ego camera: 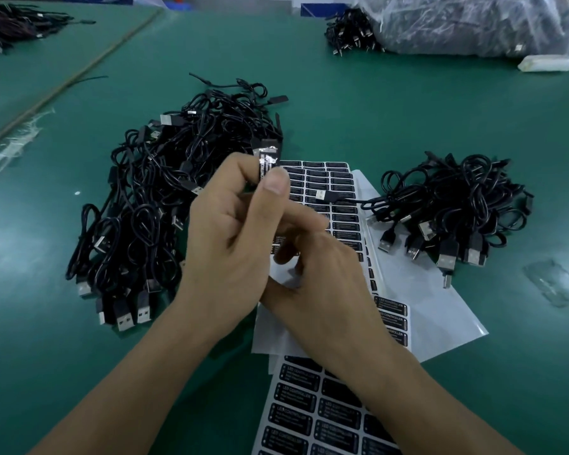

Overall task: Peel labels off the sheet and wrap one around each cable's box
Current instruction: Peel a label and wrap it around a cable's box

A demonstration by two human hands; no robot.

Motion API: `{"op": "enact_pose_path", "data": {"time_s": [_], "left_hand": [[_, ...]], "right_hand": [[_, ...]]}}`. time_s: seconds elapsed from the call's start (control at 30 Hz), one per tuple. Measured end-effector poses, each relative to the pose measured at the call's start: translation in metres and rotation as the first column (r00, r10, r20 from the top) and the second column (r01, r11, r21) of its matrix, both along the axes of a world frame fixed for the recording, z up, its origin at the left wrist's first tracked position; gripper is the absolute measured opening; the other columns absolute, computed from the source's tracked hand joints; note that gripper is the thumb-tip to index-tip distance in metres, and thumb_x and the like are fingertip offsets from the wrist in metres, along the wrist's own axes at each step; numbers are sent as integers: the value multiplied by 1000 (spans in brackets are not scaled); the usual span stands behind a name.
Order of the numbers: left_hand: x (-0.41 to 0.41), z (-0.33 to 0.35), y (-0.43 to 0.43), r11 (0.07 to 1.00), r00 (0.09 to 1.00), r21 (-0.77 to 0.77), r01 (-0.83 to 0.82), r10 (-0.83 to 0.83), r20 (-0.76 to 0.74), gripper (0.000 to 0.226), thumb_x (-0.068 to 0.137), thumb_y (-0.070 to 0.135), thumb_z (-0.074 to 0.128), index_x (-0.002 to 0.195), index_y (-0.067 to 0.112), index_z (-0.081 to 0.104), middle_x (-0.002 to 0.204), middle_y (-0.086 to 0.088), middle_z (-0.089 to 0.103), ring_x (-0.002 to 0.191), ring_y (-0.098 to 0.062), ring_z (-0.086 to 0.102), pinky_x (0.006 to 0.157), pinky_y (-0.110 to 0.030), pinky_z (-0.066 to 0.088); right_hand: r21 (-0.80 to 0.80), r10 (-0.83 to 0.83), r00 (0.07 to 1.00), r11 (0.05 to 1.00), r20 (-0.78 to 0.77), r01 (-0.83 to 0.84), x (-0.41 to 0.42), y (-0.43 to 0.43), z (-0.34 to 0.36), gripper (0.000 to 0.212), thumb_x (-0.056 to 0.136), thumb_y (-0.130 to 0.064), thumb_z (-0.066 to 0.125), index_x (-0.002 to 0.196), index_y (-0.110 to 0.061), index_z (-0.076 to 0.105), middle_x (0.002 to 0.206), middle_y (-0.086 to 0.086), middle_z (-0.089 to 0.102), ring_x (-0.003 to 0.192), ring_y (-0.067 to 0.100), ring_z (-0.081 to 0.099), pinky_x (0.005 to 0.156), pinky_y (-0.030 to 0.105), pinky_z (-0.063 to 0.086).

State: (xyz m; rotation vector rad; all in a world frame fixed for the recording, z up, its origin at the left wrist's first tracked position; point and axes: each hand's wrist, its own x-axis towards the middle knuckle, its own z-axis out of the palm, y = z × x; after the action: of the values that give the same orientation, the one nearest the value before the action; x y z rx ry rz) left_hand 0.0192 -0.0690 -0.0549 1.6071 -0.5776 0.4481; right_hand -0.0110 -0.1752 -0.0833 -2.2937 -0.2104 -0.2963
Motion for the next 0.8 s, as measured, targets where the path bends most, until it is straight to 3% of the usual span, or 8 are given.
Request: {"op": "enact_pose_path", "data": {"time_s": [0.1,0.2,0.4,0.5,0.57,0.67,0.73,0.8], "left_hand": [[1,0,2,994,993,-91,61,-70,-98,22,107,18,39,85,13,41,76,4,77,66,-7,71,61,-18,51],[6,-2,6,988,989,-149,49,-69,-128,25,109,24,35,86,16,40,75,3,76,75,-25,74,65,-30,54],[19,-7,17,957,932,-259,-131,29,-361,47,102,50,22,86,22,57,85,-4,78,79,-20,74,64,-24,55],[24,-15,20,967,899,-103,-232,172,-402,50,104,49,24,80,25,60,77,4,74,67,-8,65,56,-18,48],[26,-20,21,966,903,26,-256,249,-350,37,108,33,39,79,22,60,72,8,70,59,-9,57,50,-18,43],[28,-29,23,942,912,200,-270,317,-260,25,103,24,52,79,20,59,72,4,67,60,-25,54,54,-32,46],[28,-33,24,914,918,309,-263,335,-210,24,101,28,55,79,20,60,68,0,65,58,-20,55,53,-26,44],[27,-35,24,895,920,376,-241,334,-206,24,99,28,57,77,21,60,69,4,64,57,-13,55,52,-21,43]], "right_hand": [[20,0,1000,1000,-31,0,2,-1,0,32,79,-51,59,107,-35,65,84,-17,61,74,-2,52,61,14,38],[127,11,1000,992,-18,-9,3,-3,-2,6,86,-42,66,85,-37,64,75,-25,63,74,-8,56,63,9,40],[496,106,992,867,-71,-57,0,-6,6,18,92,-22,68,80,-32,60,80,-3,70,71,11,67,61,18,48],[587,51,996,809,-73,2,1,-16,17,10,94,-13,66,86,-16,61,79,10,71,64,11,66,54,11,46],[597,-70,995,796,-69,97,2,-28,29,6,92,-12,68,88,-13,63,76,7,71,58,7,63,51,12,48],[437,-285,959,861,-5,259,5,-53,49,9,88,-24,72,83,-23,65,71,-4,72,53,10,63,48,22,50],[320,-406,913,872,46,371,7,-75,65,14,82,-39,73,79,-28,66,64,-11,71,47,9,60,47,26,45],[233,-531,845,832,68,504,9,-97,79,15,70,-57,64,78,-45,65,61,-15,69,48,8,60,53,23,41]]}}
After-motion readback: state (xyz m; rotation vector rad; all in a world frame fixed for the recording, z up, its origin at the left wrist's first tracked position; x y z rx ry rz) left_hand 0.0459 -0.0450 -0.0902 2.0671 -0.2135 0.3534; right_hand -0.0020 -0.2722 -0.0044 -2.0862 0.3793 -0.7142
